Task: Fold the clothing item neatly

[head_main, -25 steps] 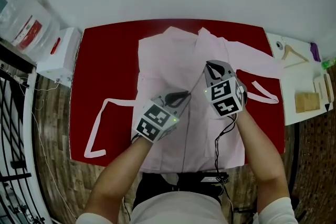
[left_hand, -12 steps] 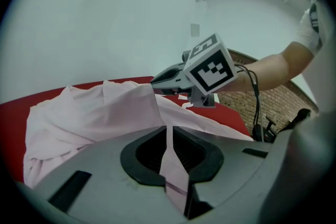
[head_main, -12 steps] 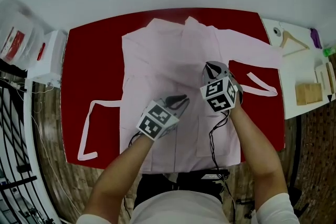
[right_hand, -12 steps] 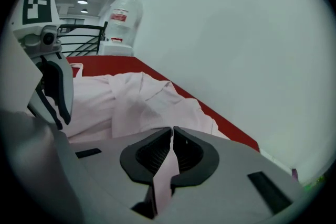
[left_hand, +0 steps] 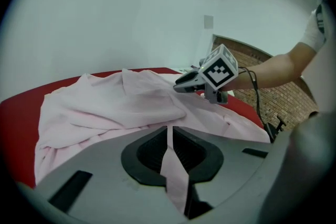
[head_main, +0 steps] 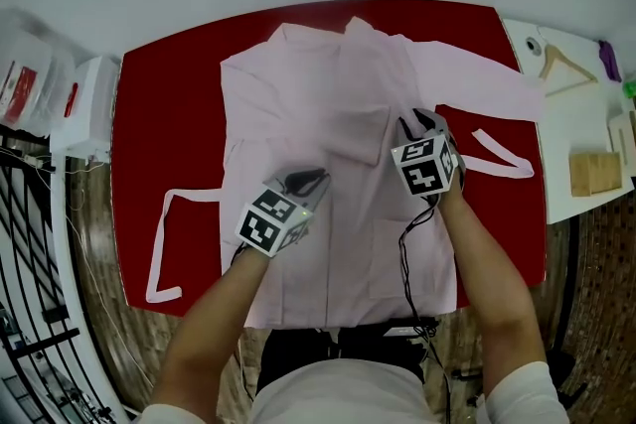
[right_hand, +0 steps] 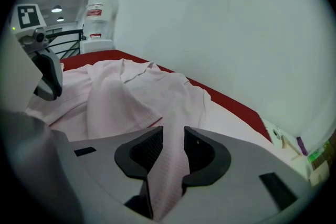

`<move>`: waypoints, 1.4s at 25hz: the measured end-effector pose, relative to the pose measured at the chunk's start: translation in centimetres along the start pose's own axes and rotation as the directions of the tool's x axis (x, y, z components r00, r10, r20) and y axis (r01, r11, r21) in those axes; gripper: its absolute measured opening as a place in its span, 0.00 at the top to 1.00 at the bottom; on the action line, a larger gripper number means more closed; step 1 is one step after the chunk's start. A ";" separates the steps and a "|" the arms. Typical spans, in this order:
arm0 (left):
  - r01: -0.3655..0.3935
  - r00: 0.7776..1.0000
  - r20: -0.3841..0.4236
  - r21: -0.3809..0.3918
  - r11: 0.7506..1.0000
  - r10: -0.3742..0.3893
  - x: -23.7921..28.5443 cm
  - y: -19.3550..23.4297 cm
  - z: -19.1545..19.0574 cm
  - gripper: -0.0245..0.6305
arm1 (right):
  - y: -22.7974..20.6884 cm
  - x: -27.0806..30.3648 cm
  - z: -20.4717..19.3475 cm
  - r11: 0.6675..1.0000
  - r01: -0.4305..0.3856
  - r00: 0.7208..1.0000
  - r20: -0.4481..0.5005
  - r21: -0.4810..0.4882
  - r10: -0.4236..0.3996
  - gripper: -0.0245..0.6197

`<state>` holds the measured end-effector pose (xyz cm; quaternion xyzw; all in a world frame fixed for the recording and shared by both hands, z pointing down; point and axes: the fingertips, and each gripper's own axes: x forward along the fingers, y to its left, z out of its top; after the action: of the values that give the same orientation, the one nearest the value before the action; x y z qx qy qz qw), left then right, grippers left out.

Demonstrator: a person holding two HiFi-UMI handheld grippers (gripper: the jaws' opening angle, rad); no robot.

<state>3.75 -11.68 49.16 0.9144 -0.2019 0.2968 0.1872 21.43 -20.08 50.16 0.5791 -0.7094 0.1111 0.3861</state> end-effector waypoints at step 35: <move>0.000 0.980 -0.157 0.611 0.791 0.121 -5.2 13.5 -3.6 0.95 | 2.8 -0.6 1.9 0.996 -0.067 0.996 -0.062 -0.052 0.064 0.91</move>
<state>-8.29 -20.18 51.65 0.8869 -0.1063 0.4363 -0.1080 18.06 -19.89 49.24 0.5412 -0.7189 0.1216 0.4189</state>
